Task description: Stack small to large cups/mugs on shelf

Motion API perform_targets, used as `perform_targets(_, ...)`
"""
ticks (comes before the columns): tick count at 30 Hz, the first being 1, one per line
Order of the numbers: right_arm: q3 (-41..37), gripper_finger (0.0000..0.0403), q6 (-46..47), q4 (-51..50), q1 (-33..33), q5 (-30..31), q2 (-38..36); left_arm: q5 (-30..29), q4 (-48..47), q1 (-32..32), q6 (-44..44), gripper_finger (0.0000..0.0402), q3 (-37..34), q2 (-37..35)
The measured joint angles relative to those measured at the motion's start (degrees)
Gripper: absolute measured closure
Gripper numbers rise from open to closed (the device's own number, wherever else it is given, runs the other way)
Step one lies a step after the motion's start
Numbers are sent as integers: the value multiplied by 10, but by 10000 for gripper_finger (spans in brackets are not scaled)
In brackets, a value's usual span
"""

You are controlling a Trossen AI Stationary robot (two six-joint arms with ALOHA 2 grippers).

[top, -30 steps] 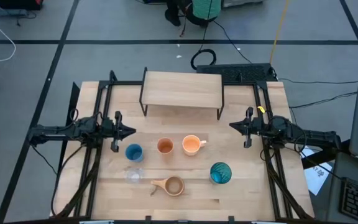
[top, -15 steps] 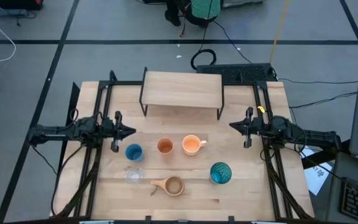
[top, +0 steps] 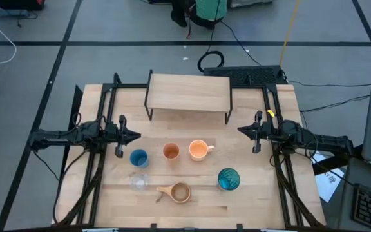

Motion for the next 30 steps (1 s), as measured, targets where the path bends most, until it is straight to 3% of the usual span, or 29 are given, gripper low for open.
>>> perform_targets(13, 0, 403, 0, 0, 0, 0, 0, -3, 4, 0, 1, 371, 0, 0)
perform_targets(19, 0, 403, 0, 0, 0, 0, 0, -9, 26, 0, 41, 371, 0, 0)
perform_targets(30, 0, 403, 0, 1, 0, 0, 0, -34, 30, 0, 14, 371, 0, 0)
